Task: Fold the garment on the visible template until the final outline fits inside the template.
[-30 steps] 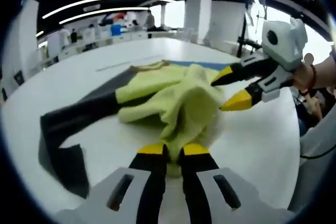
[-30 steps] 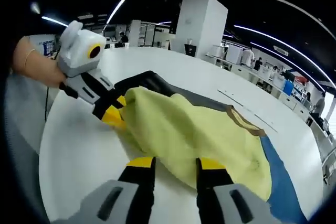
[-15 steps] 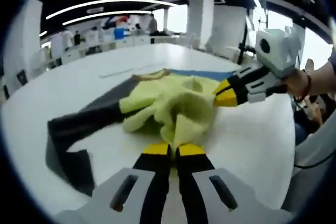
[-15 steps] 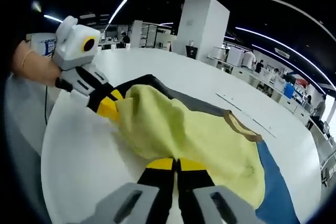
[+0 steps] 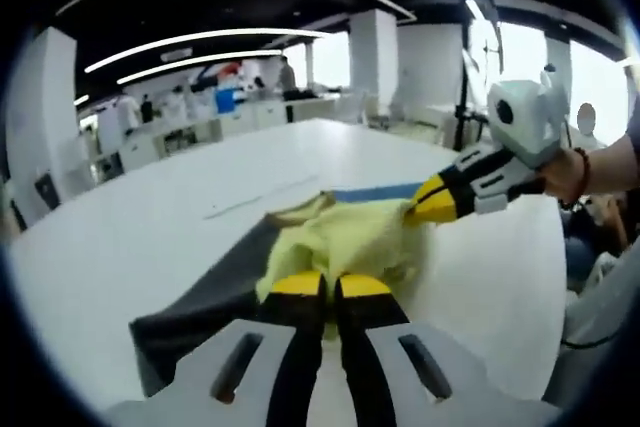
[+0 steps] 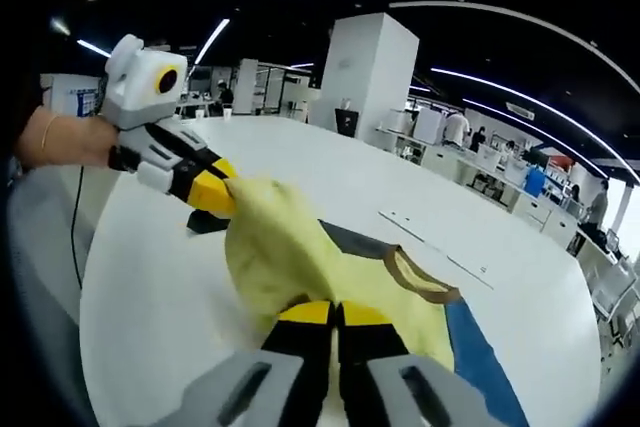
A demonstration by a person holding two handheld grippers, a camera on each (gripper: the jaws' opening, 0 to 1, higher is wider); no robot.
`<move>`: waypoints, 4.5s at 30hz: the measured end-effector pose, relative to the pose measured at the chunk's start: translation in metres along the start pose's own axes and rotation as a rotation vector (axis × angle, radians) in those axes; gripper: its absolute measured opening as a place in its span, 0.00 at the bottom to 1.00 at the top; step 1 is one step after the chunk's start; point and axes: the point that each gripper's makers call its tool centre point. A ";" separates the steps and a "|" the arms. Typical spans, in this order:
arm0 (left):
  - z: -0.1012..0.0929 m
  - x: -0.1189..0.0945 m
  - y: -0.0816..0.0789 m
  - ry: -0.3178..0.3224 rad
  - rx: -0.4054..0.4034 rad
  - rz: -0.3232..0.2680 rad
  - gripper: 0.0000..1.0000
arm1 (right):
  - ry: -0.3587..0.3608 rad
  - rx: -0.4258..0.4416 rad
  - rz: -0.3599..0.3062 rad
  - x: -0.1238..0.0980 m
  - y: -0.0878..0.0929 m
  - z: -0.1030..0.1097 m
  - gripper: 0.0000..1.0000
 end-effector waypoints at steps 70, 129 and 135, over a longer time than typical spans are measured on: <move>0.039 0.094 0.004 -0.033 0.037 0.155 0.45 | 0.134 0.459 0.141 0.039 0.044 -0.064 0.48; 0.007 0.070 0.075 -0.065 -0.821 -0.021 0.15 | 0.069 0.580 0.125 0.032 0.065 0.035 0.16; 0.000 0.076 0.069 -0.036 -0.867 -0.043 0.12 | 0.072 0.583 0.119 0.036 0.064 0.036 0.12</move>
Point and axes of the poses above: the point that each gripper's makers call its tool centre point, and the gripper's own axes: x roughly forward along the fingers, z roughly to its left, y roughly out of its underside, and after that the axes turned 1 degree about -z, right-handed
